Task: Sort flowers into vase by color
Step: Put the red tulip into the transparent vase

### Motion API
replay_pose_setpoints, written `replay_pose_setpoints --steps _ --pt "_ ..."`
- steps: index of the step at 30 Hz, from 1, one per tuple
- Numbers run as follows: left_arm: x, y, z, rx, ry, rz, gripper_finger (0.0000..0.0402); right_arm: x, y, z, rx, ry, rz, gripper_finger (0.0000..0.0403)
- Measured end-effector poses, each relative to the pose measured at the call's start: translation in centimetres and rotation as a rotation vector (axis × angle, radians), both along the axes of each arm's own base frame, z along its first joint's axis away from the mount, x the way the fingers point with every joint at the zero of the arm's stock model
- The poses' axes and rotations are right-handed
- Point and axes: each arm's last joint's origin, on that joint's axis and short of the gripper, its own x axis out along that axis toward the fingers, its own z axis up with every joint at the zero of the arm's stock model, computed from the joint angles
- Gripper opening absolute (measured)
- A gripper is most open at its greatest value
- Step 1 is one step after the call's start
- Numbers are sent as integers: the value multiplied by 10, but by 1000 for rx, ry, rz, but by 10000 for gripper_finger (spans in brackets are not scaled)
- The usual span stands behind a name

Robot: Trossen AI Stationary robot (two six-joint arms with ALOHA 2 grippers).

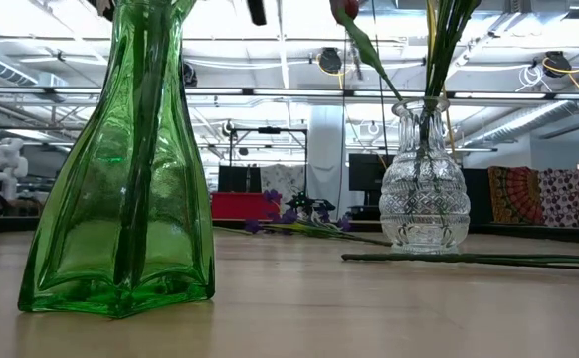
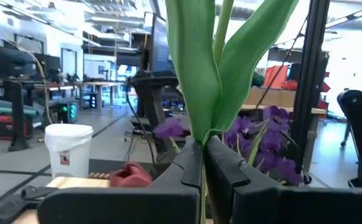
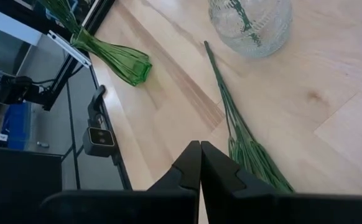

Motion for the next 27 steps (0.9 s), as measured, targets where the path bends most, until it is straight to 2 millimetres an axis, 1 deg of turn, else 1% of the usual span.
replay_pose_setpoints --steps 7,10,13,17,20,24,27 --pt "27 -12 -13 1 -11 -40 8 0 0 0 5 -1 -1 0" --pt "38 -18 -13 3 -22 -54 8 0 0 0 5 0 0 0" --pt "46 -24 -16 46 -15 -57 8 0 0 0 6 0 1 0" --pt "51 -28 -26 91 15 -55 8 0 1 1 11 -1 3 0" --pt "53 -28 -29 93 40 -54 12 0 1 1 10 0 5 0" --pt "55 -29 -39 100 127 -59 17 0 1 1 -4 -1 15 0" --pt "54 -30 -41 76 152 -69 18 0 1 0 -9 -1 19 0"
